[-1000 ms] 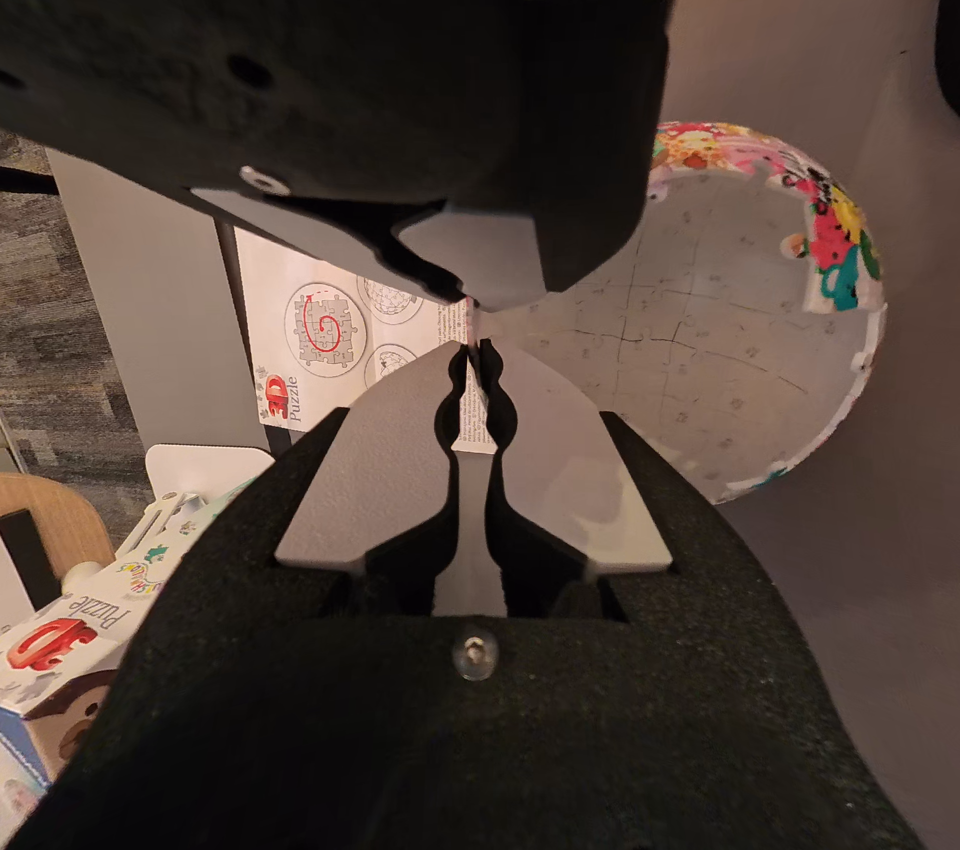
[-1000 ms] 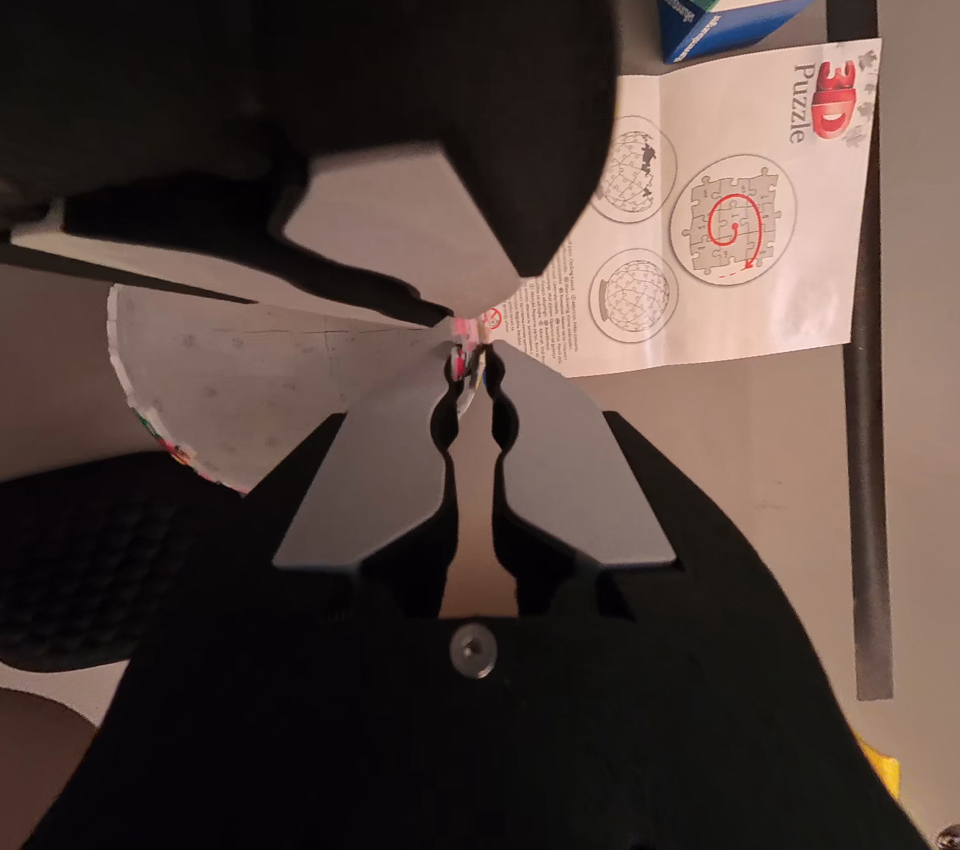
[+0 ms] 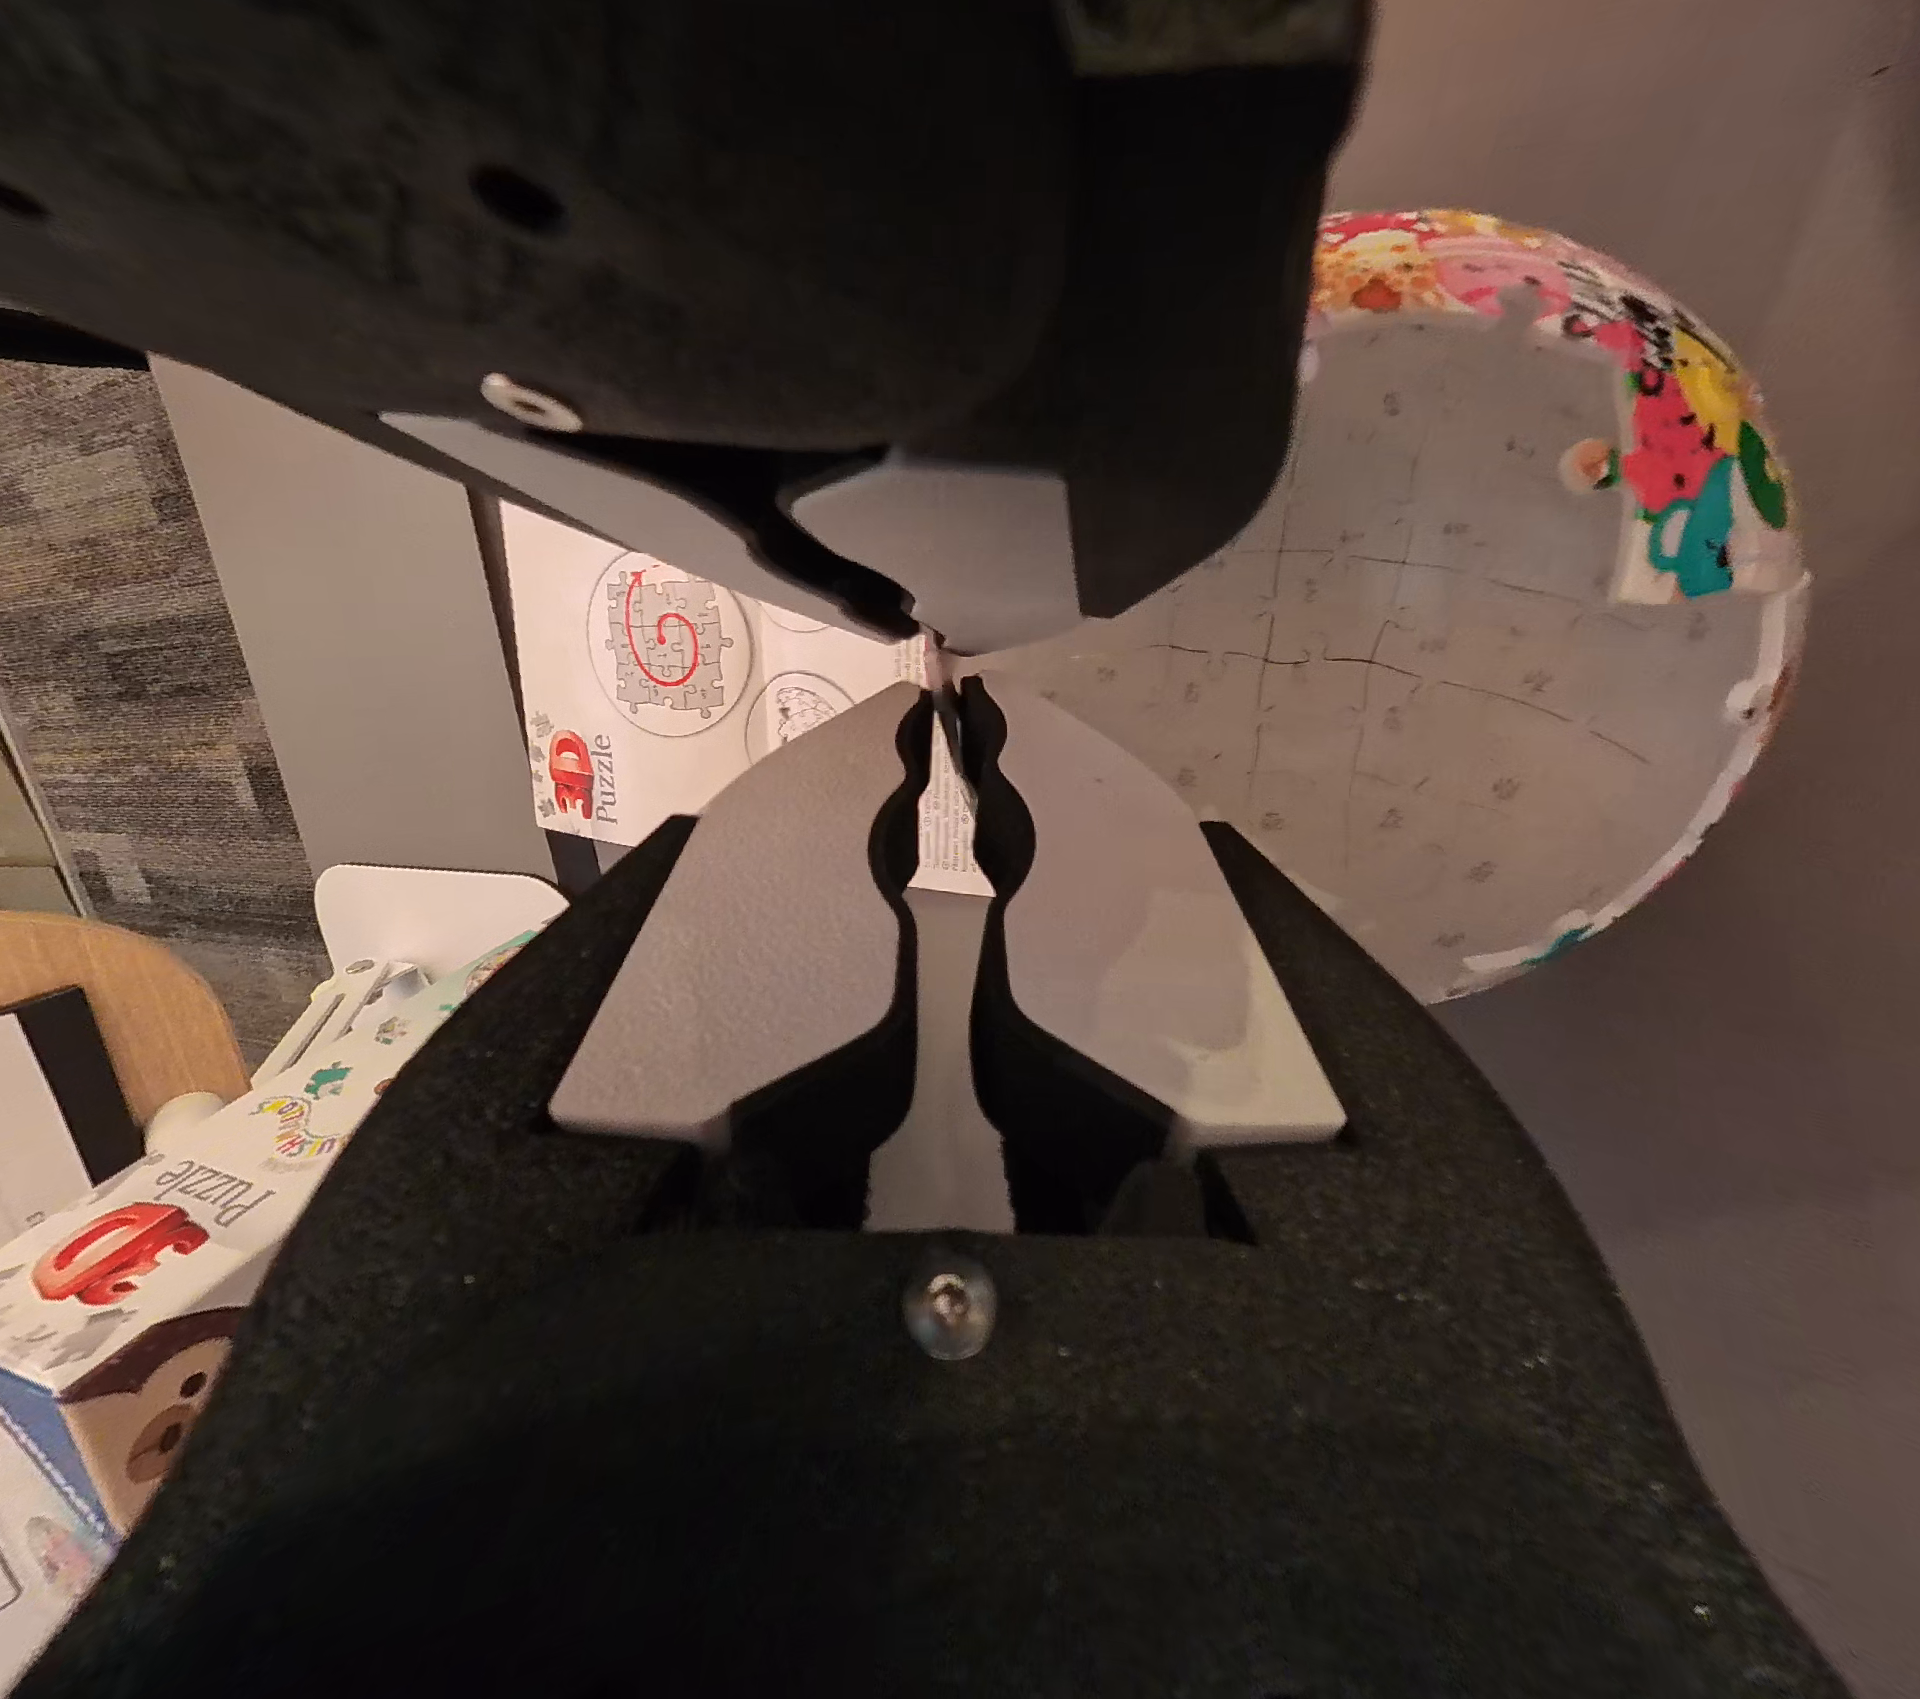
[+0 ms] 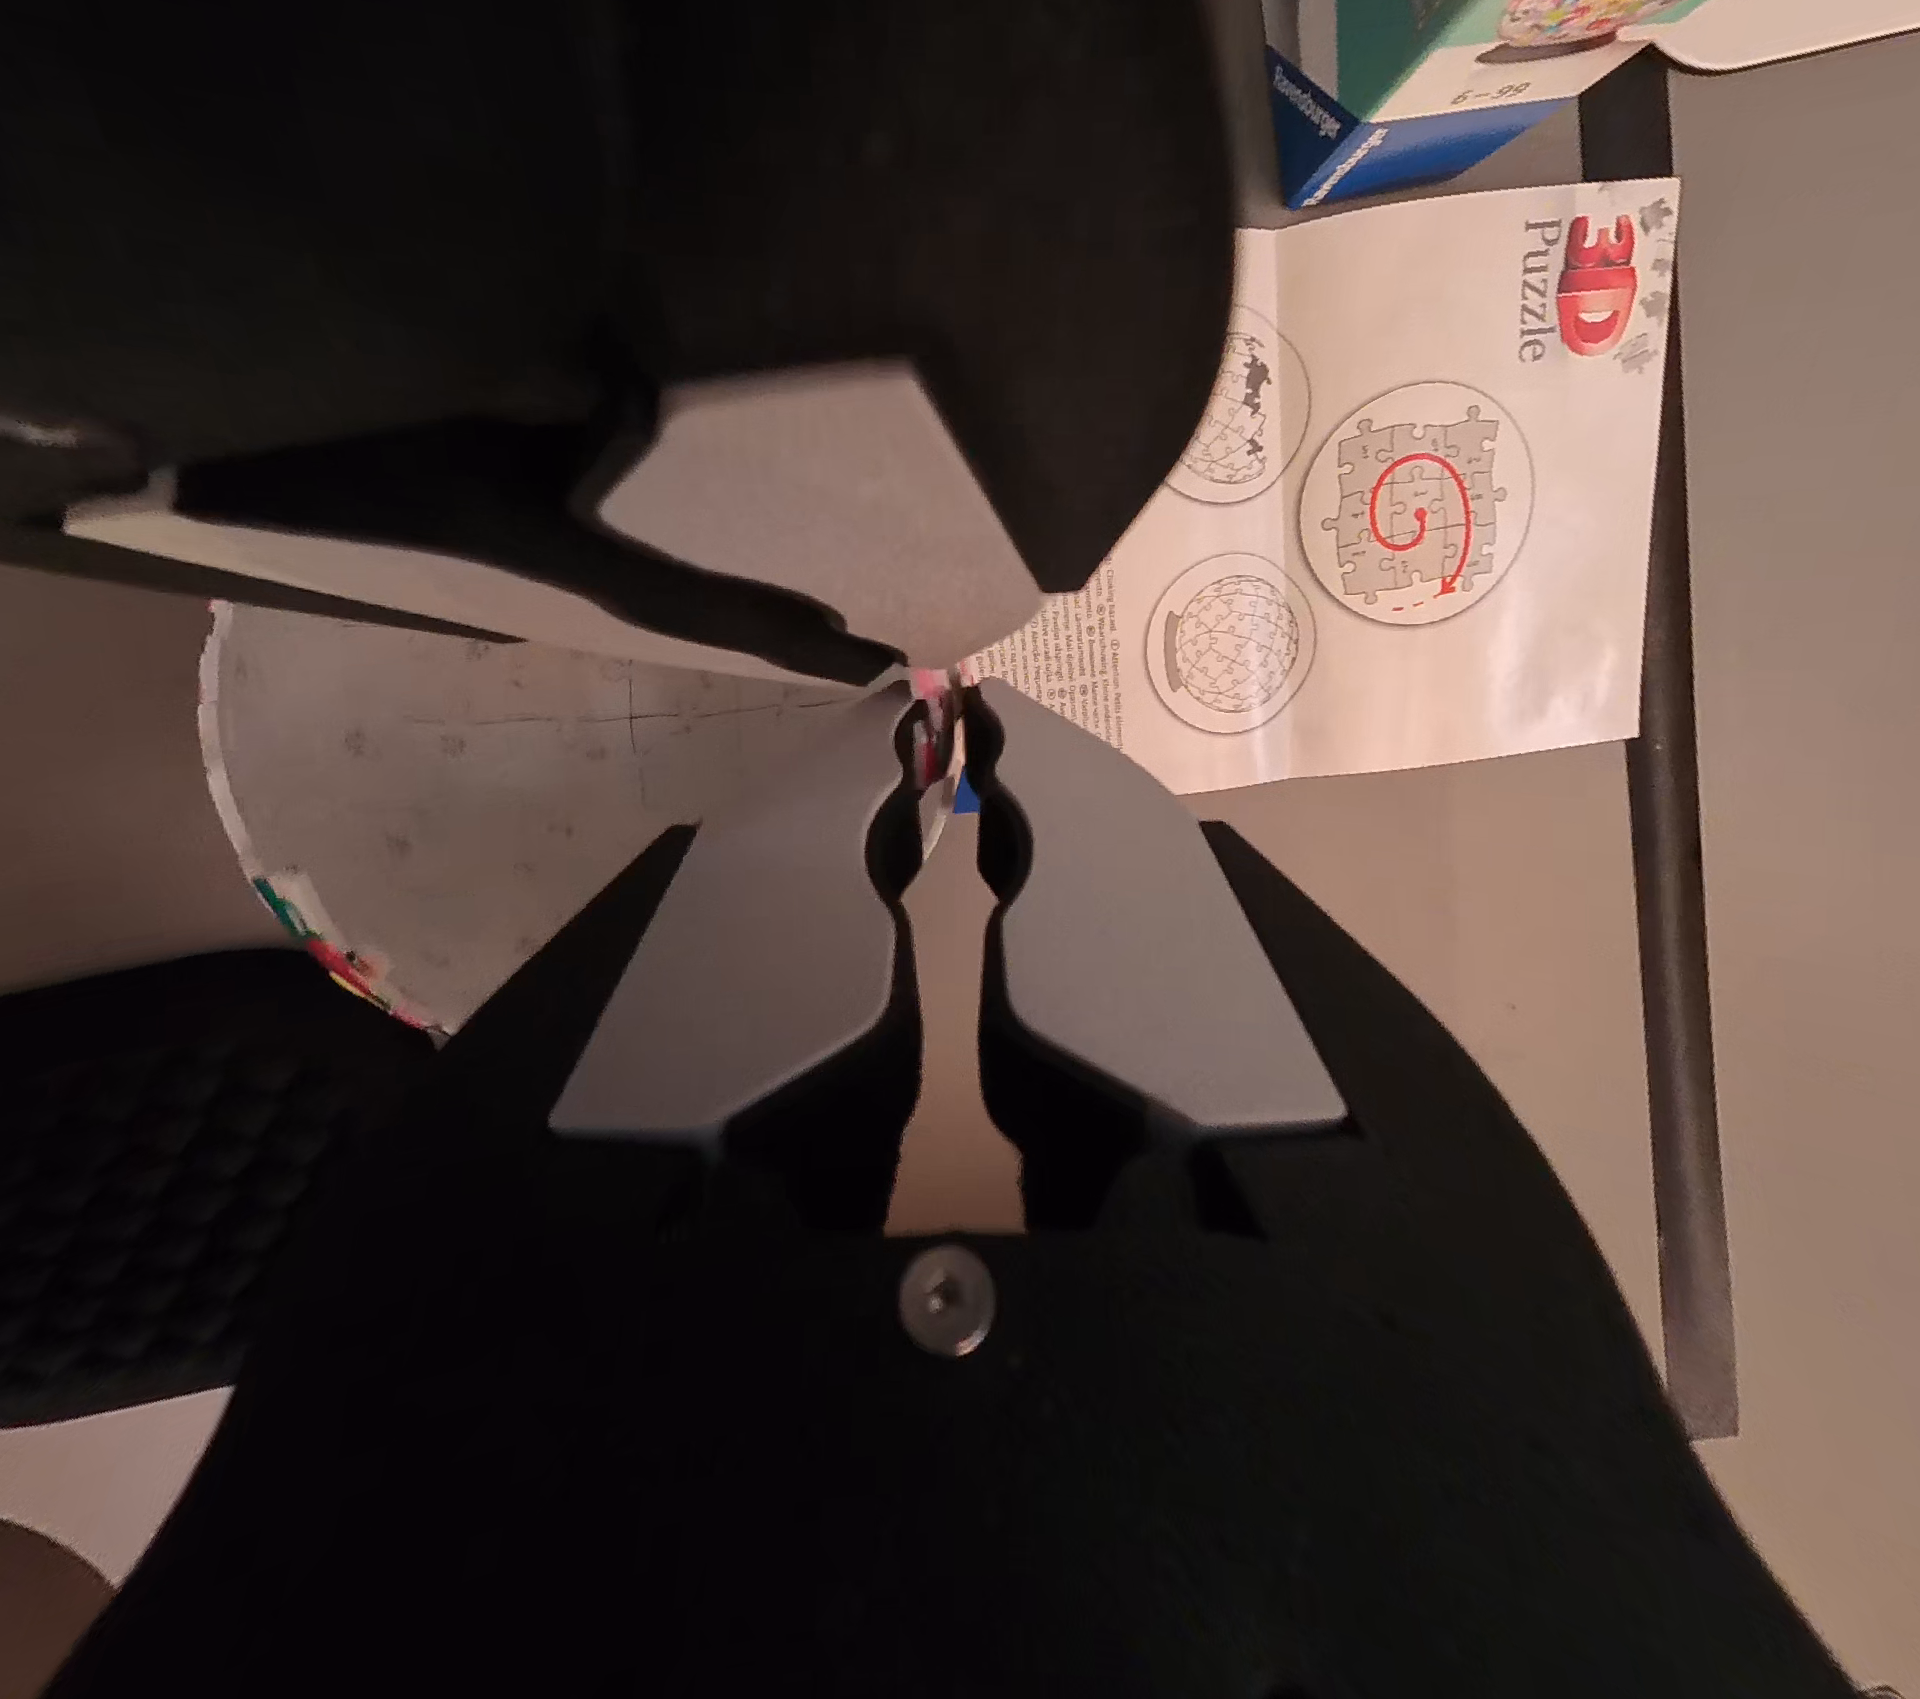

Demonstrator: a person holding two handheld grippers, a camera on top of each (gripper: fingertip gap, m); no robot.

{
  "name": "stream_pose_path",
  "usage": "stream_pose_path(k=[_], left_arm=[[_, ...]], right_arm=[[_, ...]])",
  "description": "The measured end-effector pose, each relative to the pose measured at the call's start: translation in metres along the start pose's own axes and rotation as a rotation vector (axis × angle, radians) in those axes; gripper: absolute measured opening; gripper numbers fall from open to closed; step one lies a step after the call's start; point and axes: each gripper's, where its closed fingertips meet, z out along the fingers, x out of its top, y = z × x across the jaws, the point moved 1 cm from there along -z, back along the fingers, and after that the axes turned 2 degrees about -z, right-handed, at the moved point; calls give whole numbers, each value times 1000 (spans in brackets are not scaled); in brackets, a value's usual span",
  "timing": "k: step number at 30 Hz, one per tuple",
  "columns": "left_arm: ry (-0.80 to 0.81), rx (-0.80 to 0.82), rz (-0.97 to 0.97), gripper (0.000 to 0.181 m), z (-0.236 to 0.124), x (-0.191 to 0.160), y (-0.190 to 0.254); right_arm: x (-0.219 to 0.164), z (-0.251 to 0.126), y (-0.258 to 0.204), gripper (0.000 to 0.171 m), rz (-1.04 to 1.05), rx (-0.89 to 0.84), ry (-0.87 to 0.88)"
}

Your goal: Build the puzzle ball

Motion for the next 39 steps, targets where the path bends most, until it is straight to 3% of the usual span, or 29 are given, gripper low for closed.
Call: stream_pose_path(k=[11, 14, 20, 26, 33, 39], left_arm=[[1, 14, 4, 5, 2, 2, -1], [32, 28, -16, 16, -1, 5, -3], [162, -56, -130, 35, -21, 12, -5], [329, -135, -273, 35, -44, 1, -3], [495, -290, -404, 35, -39, -7, 2], [611, -324, -445, 35, -40, -5, -6]], right_arm=[[-2, 0, 1, 5, -21, -10, 6], [-2, 1, 1, 6, -34, -5, 8], [-3, 0, 1, 5, -28, 1, 5], [-3, 0, 1, 6, -33, -8, 10], [-3, 1, 3, 11, -37, -37, 16], [16, -8, -1, 23, -180, -95, 154]])
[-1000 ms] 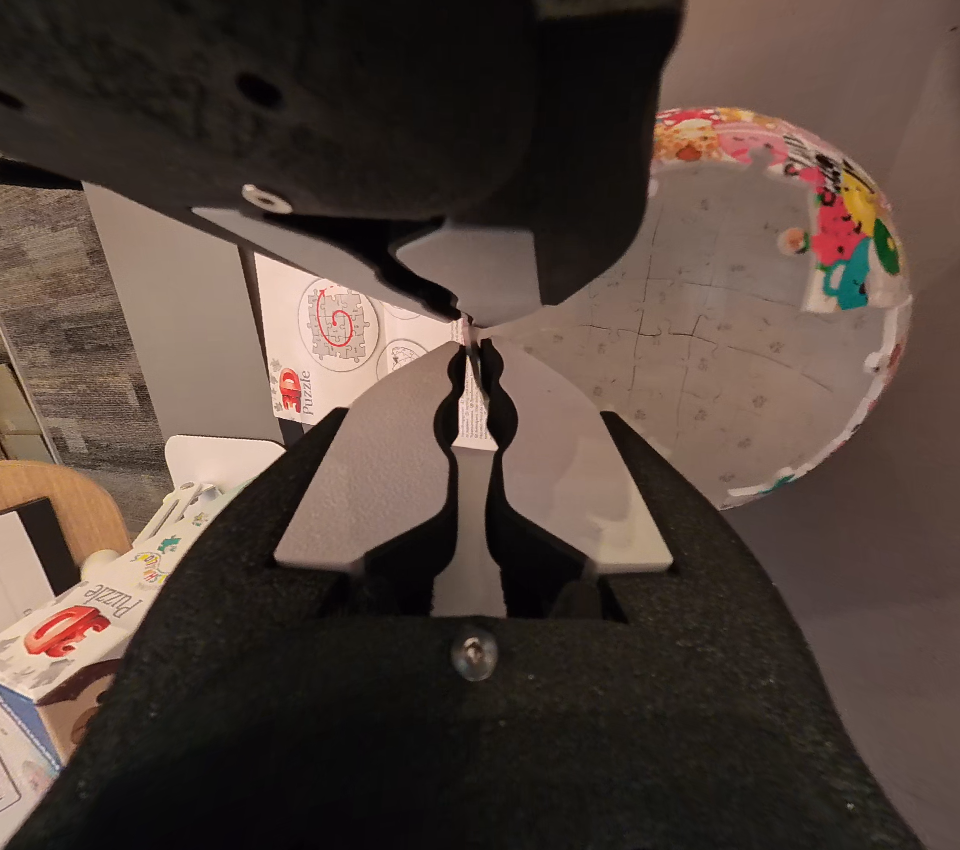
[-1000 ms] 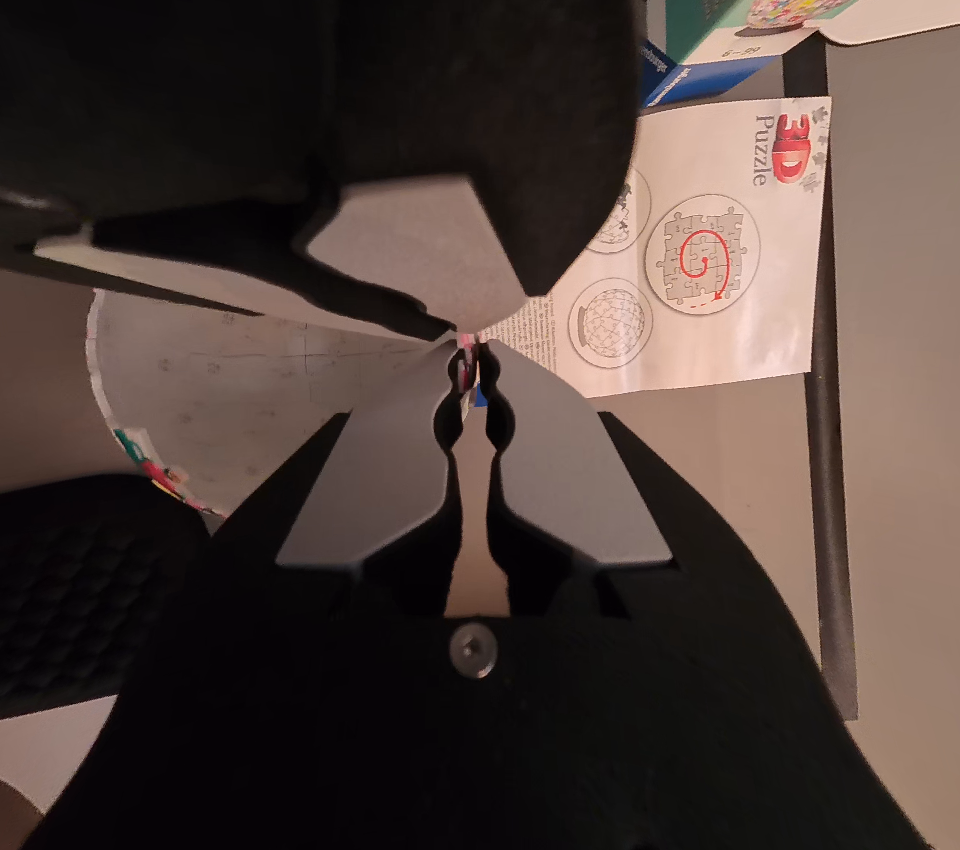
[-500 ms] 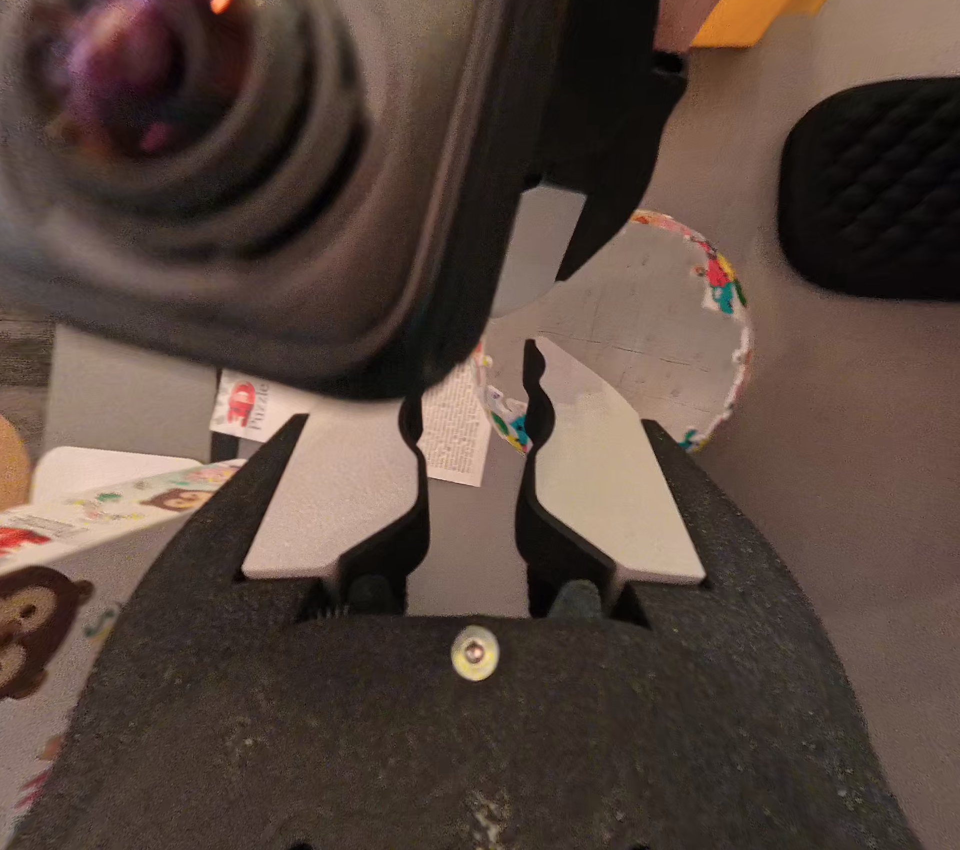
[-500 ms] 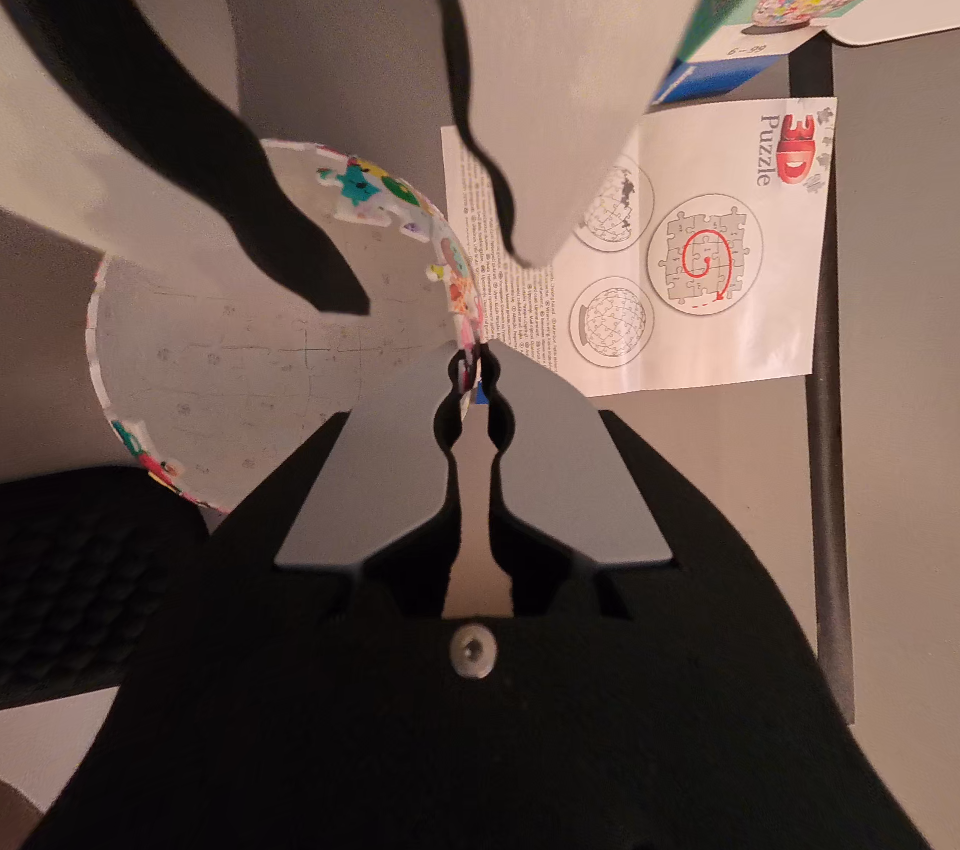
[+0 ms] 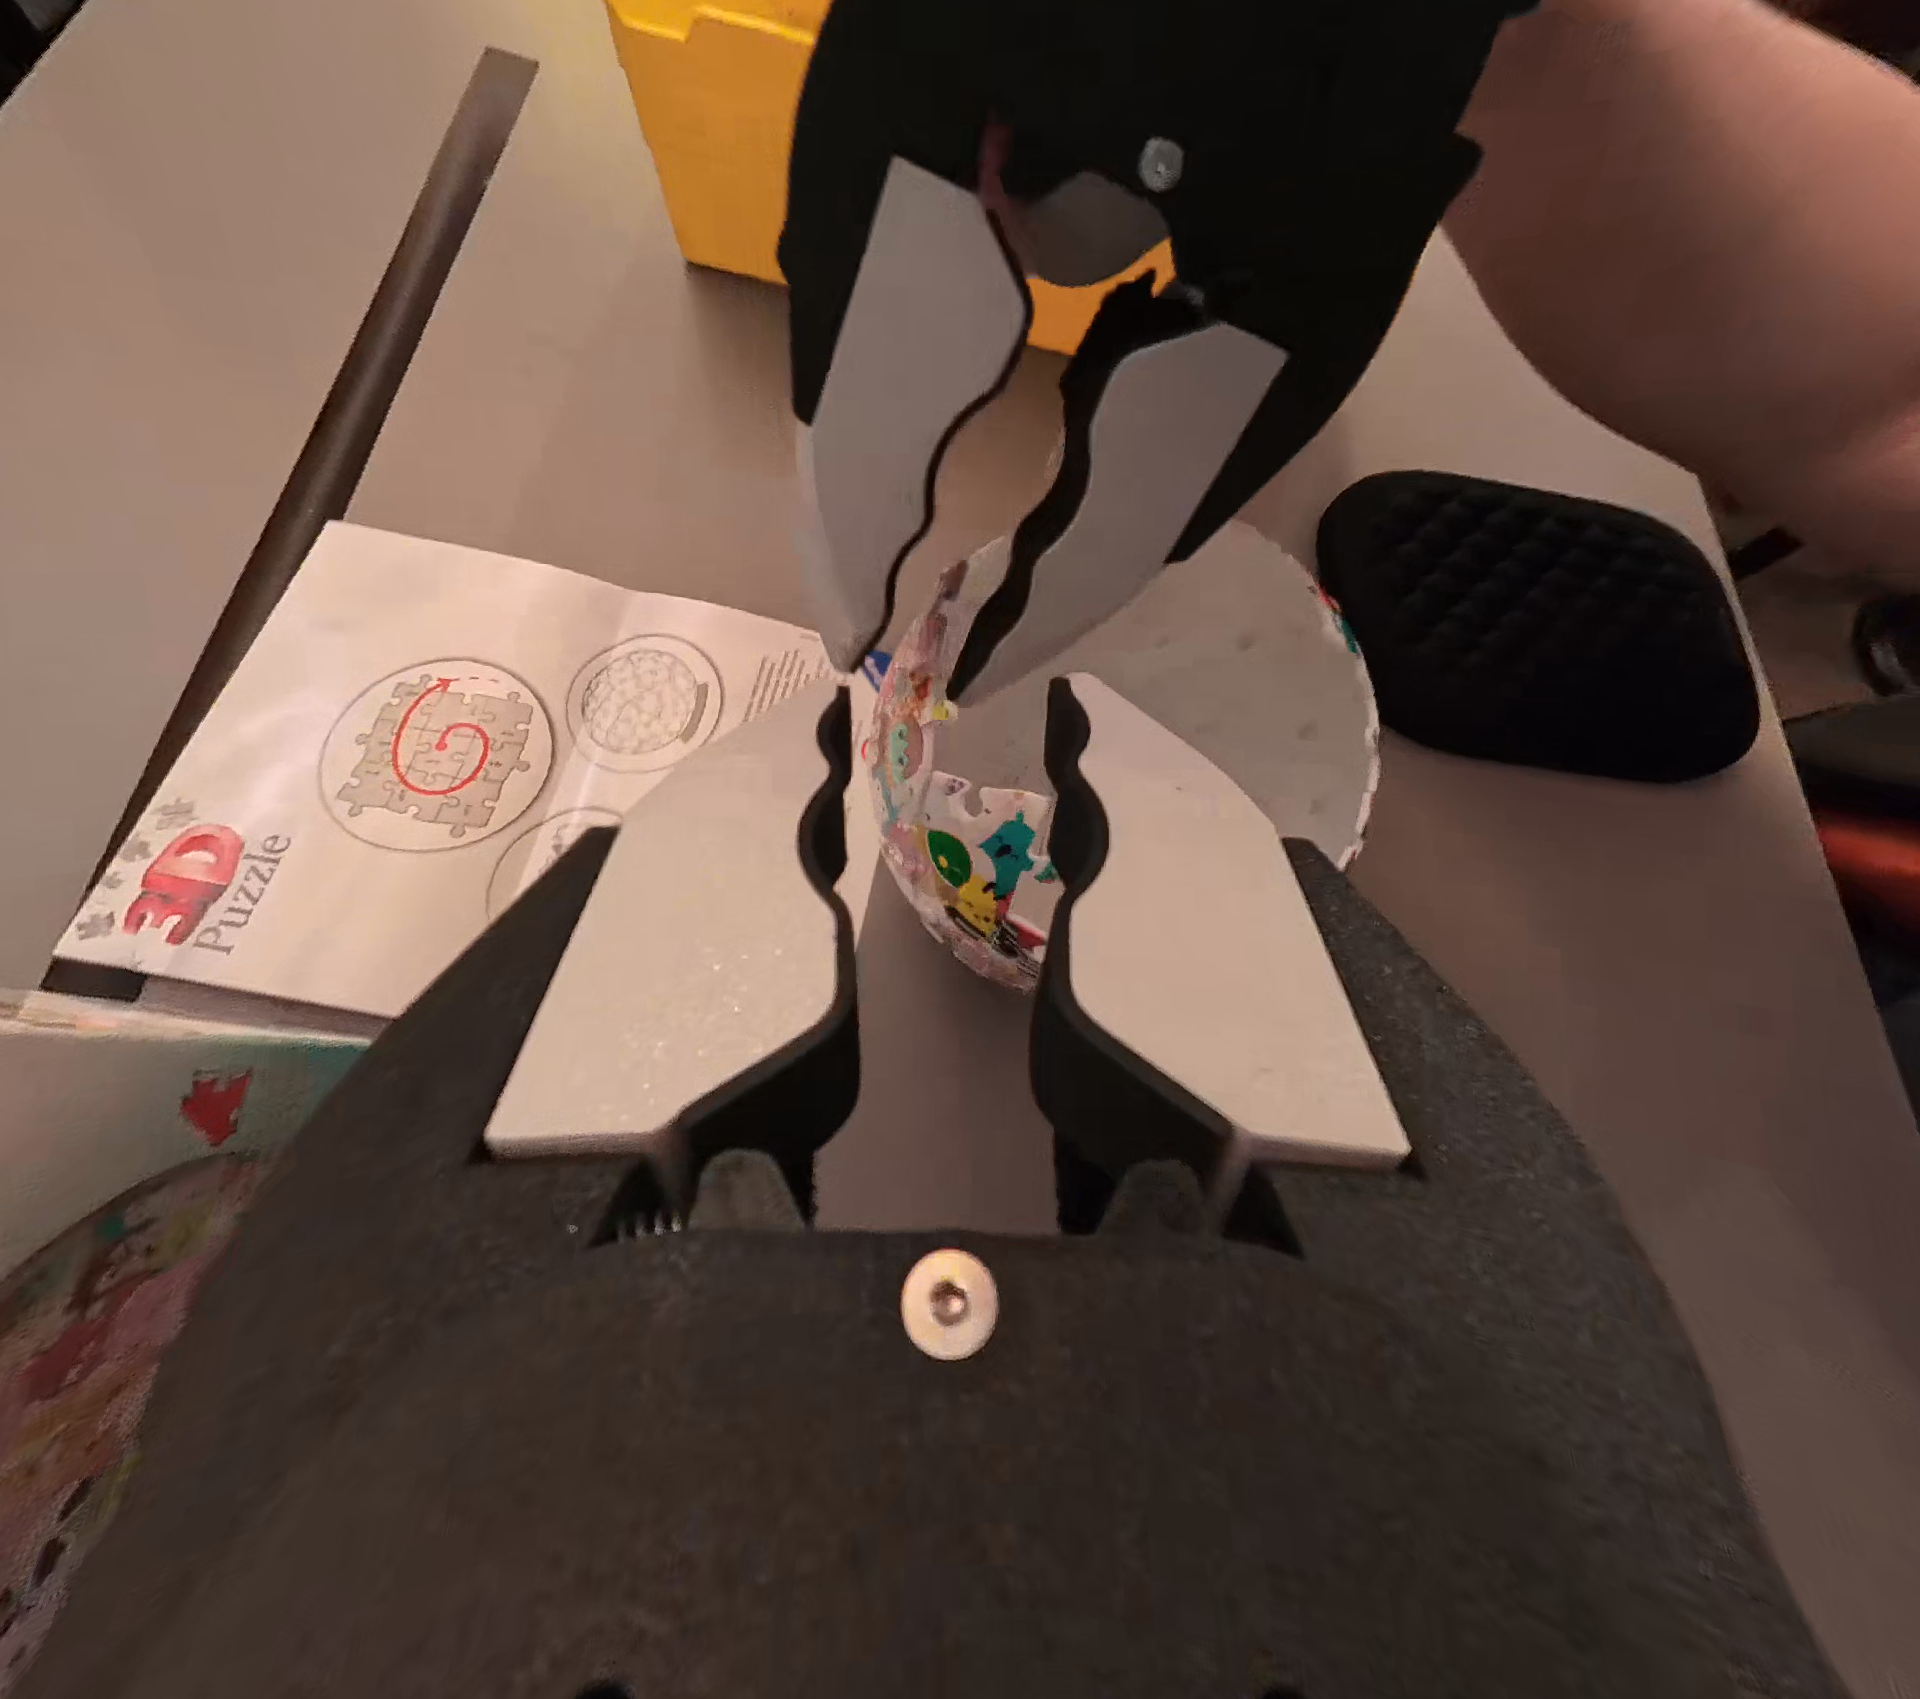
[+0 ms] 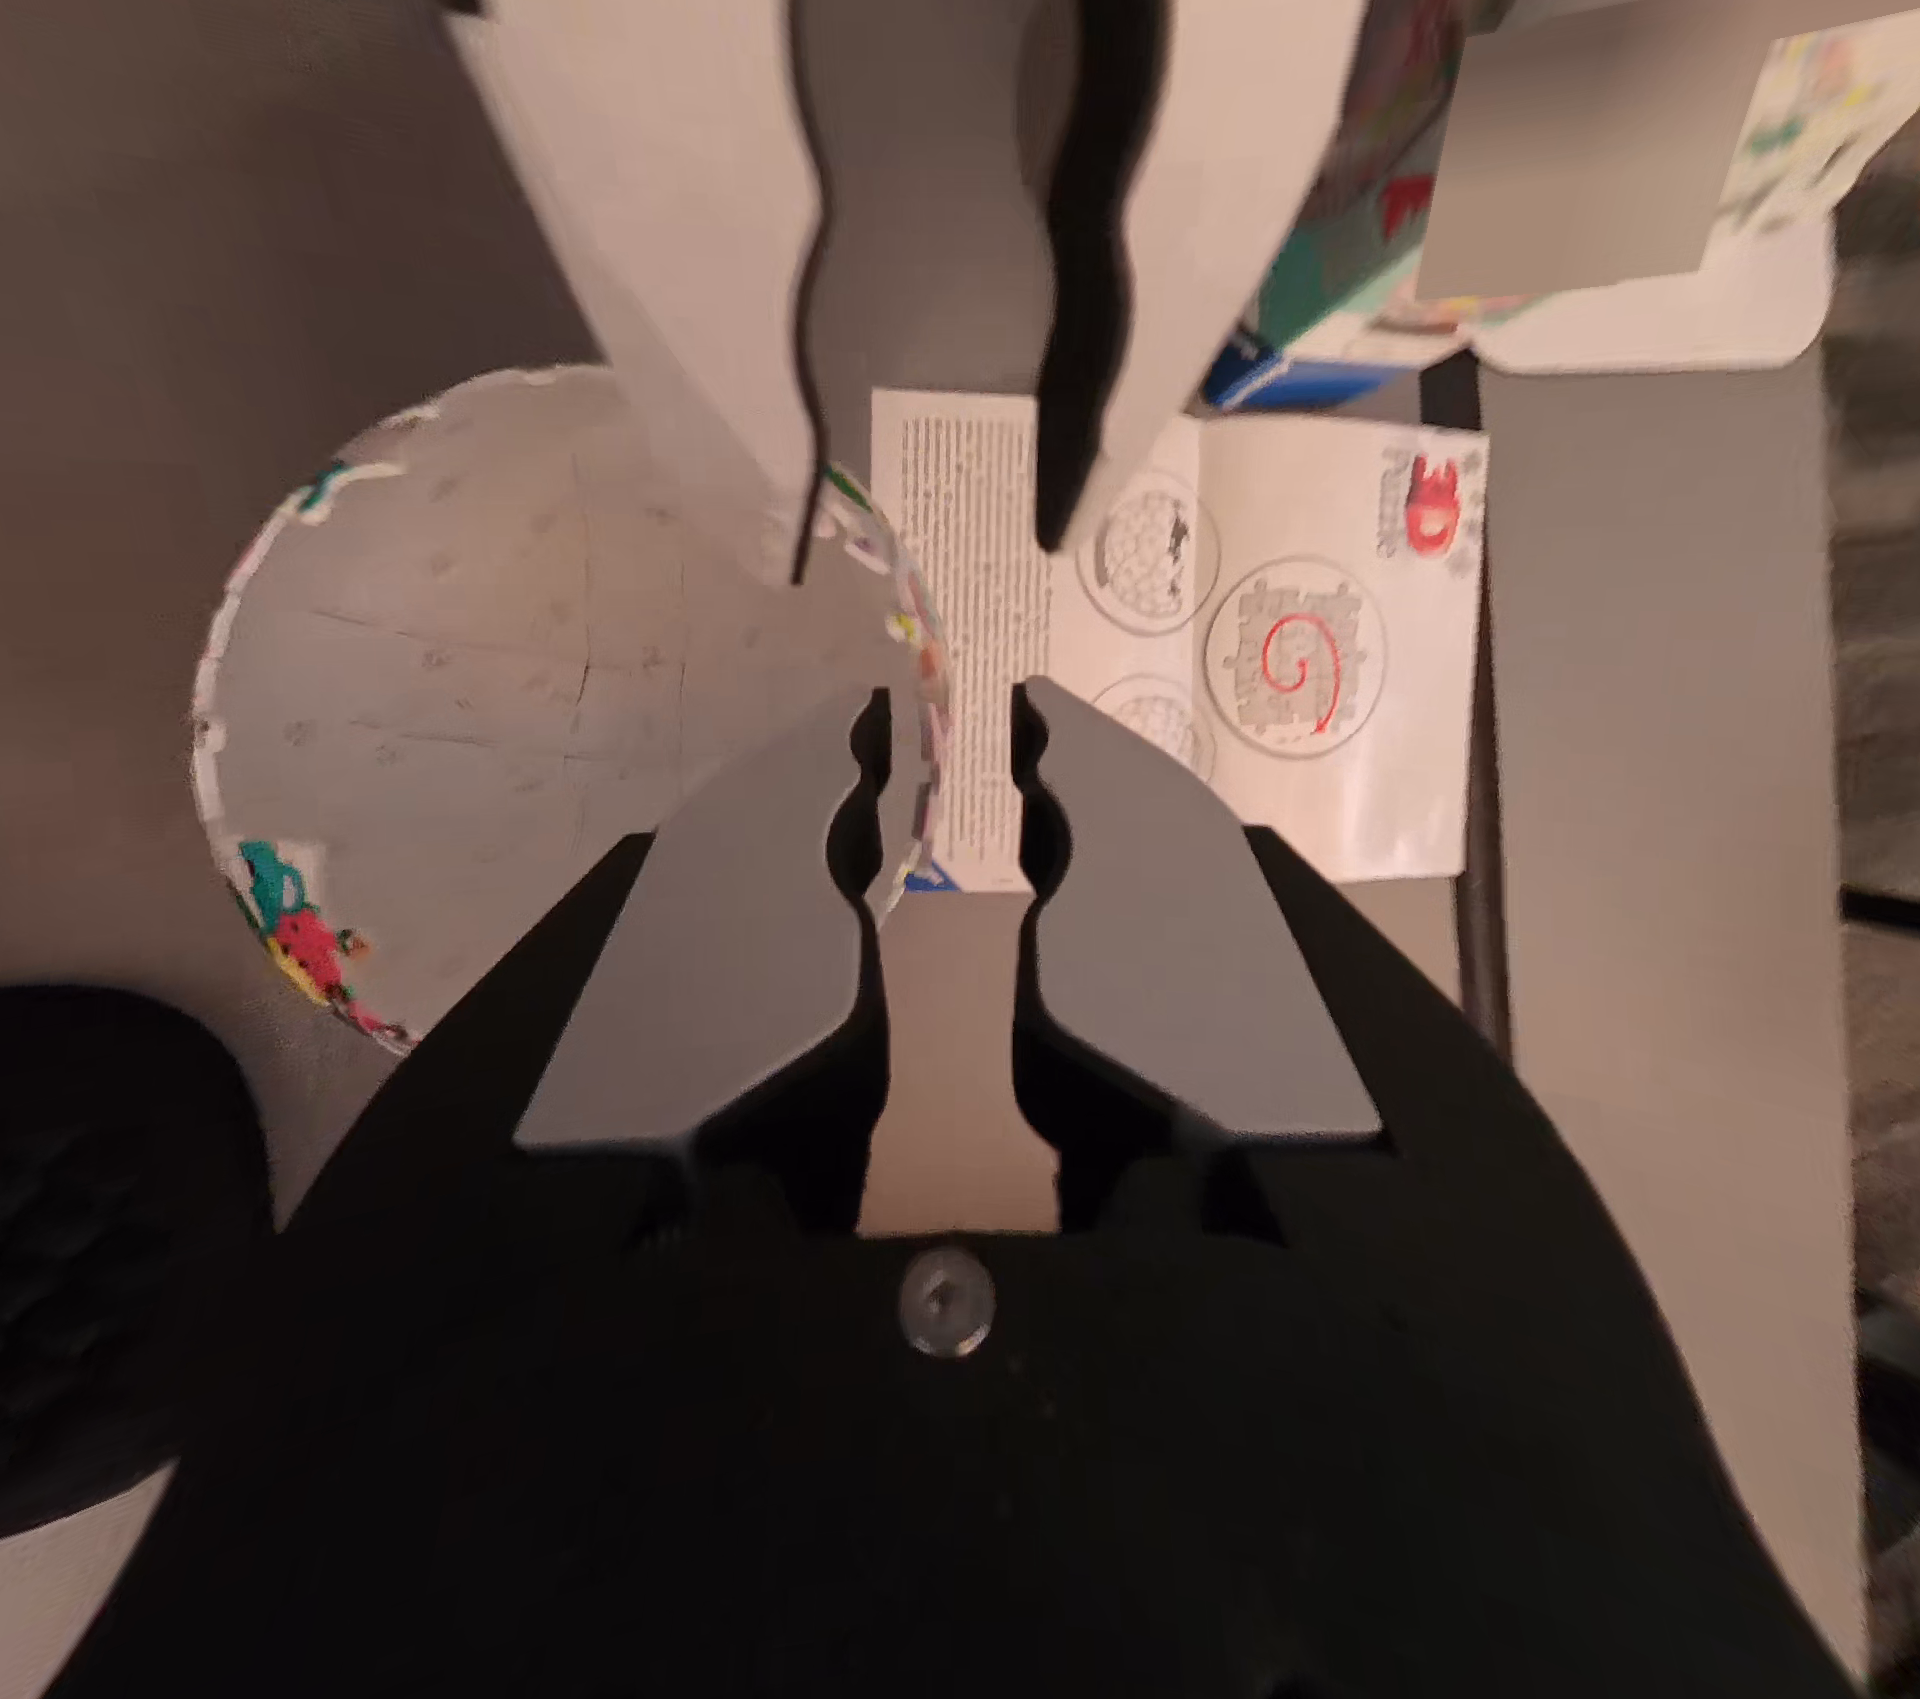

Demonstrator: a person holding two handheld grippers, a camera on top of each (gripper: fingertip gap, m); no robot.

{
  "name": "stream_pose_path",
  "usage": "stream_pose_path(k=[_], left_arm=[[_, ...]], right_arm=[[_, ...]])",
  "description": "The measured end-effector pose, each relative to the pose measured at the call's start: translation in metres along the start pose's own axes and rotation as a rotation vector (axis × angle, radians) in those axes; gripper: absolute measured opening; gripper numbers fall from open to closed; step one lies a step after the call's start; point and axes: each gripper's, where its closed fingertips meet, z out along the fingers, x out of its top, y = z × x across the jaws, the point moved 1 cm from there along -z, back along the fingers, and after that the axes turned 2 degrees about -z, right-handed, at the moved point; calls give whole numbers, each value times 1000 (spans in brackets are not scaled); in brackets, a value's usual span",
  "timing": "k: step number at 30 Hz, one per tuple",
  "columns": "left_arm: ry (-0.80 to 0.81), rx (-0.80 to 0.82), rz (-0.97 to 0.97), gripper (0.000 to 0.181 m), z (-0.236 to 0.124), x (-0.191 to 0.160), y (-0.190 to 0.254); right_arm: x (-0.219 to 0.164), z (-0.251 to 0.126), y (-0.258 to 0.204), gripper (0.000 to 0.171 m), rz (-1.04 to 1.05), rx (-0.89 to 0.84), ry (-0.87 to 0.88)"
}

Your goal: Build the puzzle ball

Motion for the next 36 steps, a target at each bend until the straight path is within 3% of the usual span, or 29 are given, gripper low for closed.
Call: stream_pose_path(k=[6, 24, 29, 33, 36], left_arm=[[82, -18, -9, 35, -1, 3, 0], [166, -18, 9, 30, -9, 3, 5], [165, -17, 9, 30, -12, 2, 5], [174, -25, 8, 30, -17, 3, 6], [178, -21, 13, 30, -20, 5, 7]], right_arm=[[3, 3, -3, 7, -126, 1, -41], [-5, 13, -3, 4, -142, -13, -161], [-3, 11, -5, 5, -133, -6, -151], [0, 0, -6, 27, -151, -26, -136], [-1, -6, -3, 24, -161, -54, -139]])
